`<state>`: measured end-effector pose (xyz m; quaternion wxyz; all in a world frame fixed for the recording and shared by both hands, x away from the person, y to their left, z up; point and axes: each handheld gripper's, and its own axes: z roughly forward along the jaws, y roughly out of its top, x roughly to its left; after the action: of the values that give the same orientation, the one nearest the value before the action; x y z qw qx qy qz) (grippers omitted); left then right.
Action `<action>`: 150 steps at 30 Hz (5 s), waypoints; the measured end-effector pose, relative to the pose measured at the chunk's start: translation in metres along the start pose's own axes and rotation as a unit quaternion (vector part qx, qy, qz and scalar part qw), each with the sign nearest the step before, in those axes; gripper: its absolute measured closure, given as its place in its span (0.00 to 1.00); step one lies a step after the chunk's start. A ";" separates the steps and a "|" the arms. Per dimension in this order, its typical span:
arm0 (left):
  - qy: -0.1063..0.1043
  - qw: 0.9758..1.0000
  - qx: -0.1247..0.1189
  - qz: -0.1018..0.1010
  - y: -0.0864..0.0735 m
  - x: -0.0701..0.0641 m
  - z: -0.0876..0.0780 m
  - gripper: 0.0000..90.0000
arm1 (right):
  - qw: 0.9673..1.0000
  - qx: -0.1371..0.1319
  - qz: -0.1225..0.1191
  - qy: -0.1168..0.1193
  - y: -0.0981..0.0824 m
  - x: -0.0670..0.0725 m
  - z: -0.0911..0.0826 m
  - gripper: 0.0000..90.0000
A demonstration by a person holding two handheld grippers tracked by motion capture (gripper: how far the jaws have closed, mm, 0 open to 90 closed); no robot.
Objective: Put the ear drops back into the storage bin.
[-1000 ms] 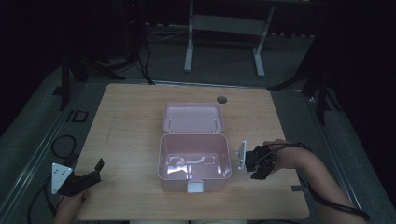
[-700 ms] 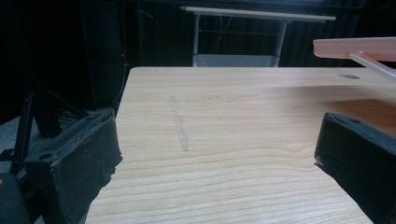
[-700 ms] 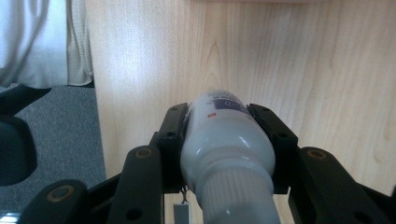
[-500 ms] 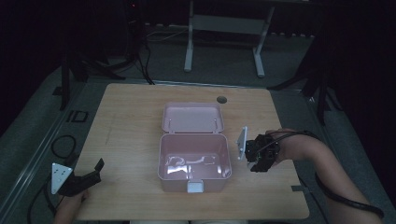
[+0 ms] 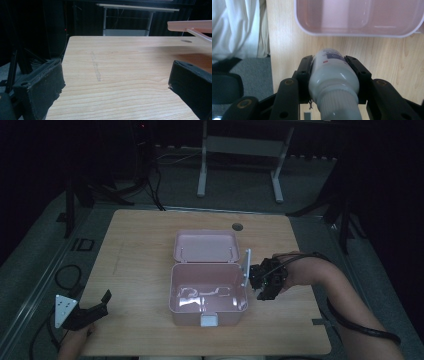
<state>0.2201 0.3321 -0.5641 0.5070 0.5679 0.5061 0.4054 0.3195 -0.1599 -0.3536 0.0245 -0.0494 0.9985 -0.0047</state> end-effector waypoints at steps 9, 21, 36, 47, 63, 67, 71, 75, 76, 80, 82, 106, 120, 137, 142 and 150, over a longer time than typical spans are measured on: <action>-0.001 1.000 0.000 0.000 0.000 0.000 0.000 0.00 | 1.000 -0.005 -0.013 -0.002 0.022 -0.006 0.001 0.66; -0.003 1.000 -0.001 0.001 0.000 0.000 0.000 0.00 | 1.000 -0.005 -0.029 0.009 0.046 -0.015 0.012 0.66; -0.003 1.000 -0.001 0.001 0.000 0.000 0.000 0.00 | 0.999 0.008 -0.039 0.033 0.062 -0.020 0.051 0.66; -0.004 1.000 0.000 0.001 0.000 0.000 0.000 0.00 | 0.999 0.005 -0.031 0.040 0.070 -0.029 0.073 0.66; -0.004 1.000 0.000 0.001 0.000 0.000 0.000 0.00 | 0.998 0.023 -0.039 0.051 0.081 -0.028 0.099 0.66; -0.004 1.000 0.000 0.001 0.000 0.000 0.000 0.00 | 0.997 0.043 -0.042 0.052 0.083 -0.028 0.111 0.66; -0.004 1.000 0.000 0.001 0.000 0.000 0.000 0.00 | 0.996 0.057 -0.040 0.052 0.082 -0.028 0.120 0.66; -0.004 1.000 0.000 0.001 0.000 0.000 0.000 0.00 | 0.997 0.051 -0.033 0.051 0.082 -0.029 0.124 0.66; -0.004 1.000 0.000 0.001 0.000 0.000 0.000 0.00 | 0.997 0.051 -0.033 0.049 0.082 -0.029 0.125 0.66; -0.004 1.000 0.000 0.001 0.000 0.000 0.000 0.00 | 0.997 0.054 -0.033 0.047 0.082 -0.029 0.131 0.66; -0.004 1.000 0.000 0.001 0.000 0.000 0.000 0.00 | 0.997 0.055 -0.035 0.049 0.082 -0.028 0.134 0.66; -0.005 1.000 -0.001 0.003 0.000 0.000 0.000 0.00 | 0.995 0.072 -0.032 0.053 0.084 -0.029 0.144 0.65; -0.004 1.000 0.000 0.001 0.000 0.000 0.000 0.00 | 0.997 0.049 -0.032 0.039 0.080 -0.028 0.115 0.63; -0.003 1.000 0.000 0.000 0.000 0.000 0.000 0.00 | 1.000 0.000 -0.029 0.003 0.066 -0.022 0.058 0.58; -0.003 1.000 0.000 0.000 0.000 0.000 0.000 0.00 | 1.000 -0.021 -0.019 -0.010 0.054 -0.021 0.040 0.56; -0.003 1.000 0.000 -0.001 0.000 0.000 0.000 0.00 | 0.998 -0.050 0.024 -0.018 0.028 -0.026 0.023 0.34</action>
<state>0.2203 0.3324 -0.5642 0.5086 0.5689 0.5051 0.4032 0.3439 -0.1298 -0.3758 0.0403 -0.0269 0.9977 0.0471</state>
